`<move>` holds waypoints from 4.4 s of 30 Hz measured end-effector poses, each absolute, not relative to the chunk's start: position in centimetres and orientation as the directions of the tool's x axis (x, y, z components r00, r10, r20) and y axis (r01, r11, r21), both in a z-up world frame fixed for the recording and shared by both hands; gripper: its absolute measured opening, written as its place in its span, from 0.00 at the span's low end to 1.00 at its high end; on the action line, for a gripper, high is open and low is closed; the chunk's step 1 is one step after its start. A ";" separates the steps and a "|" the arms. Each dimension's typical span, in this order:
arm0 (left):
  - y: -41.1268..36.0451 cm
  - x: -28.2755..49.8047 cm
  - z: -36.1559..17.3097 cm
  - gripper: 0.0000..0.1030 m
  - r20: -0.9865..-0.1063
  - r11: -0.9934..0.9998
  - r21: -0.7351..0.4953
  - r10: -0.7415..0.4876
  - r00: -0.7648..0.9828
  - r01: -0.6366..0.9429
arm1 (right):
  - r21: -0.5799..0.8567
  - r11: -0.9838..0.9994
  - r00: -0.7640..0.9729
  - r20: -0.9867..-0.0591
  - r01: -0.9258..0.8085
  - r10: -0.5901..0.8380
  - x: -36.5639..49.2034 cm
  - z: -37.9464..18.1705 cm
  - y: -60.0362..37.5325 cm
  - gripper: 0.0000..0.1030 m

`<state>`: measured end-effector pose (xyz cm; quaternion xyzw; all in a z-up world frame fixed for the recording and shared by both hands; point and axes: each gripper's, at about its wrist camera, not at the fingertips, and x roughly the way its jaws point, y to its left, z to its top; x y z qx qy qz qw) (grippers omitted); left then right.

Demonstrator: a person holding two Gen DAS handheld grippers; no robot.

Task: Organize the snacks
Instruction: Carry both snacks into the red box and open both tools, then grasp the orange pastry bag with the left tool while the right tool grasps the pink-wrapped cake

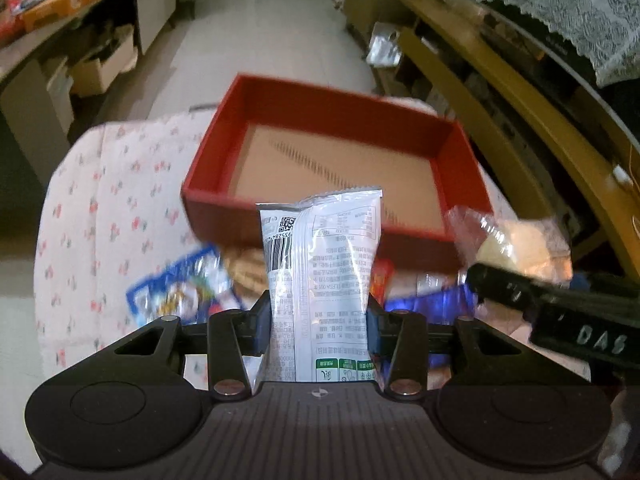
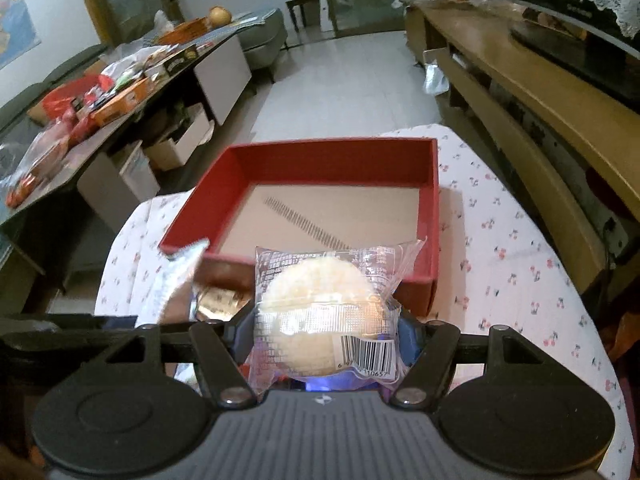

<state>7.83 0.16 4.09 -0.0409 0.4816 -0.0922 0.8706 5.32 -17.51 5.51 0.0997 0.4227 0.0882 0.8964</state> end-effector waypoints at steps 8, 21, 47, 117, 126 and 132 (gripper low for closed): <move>-0.8 13.2 4.5 0.50 -0.814 0.982 -0.152 -0.186 0.551 0.108 | 0.234 0.972 0.652 -0.733 -0.027 0.195 10.8 5.9 -17.8 0.66; -2.7 20.1 2.7 0.50 -0.803 0.993 -0.064 -0.113 0.585 0.103 | 0.201 0.979 0.627 -0.765 0.017 0.146 18.9 2.7 -17.7 0.66; -2.2 22.4 -1.1 0.69 -0.851 0.998 0.013 -0.023 0.524 0.066 | 0.134 0.991 0.601 -0.793 0.008 0.102 21.9 -1.1 -16.7 0.67; 3.4 1.0 -4.0 0.96 -0.932 0.997 -0.072 -0.080 0.354 0.036 | 0.162 0.986 0.428 -0.889 -0.045 0.166 0.7 -2.5 -17.1 0.79; 2.4 0.9 -4.2 0.94 -0.931 0.996 -0.035 -0.062 0.359 0.080 | 0.059 0.993 0.389 -0.917 -0.097 0.093 1.2 -4.0 -15.6 0.71; 2.2 0.6 -3.8 0.89 -0.930 0.994 -0.020 -0.058 0.362 0.108 | 0.048 0.995 0.402 -0.912 -0.084 0.078 1.0 -3.5 -15.8 0.57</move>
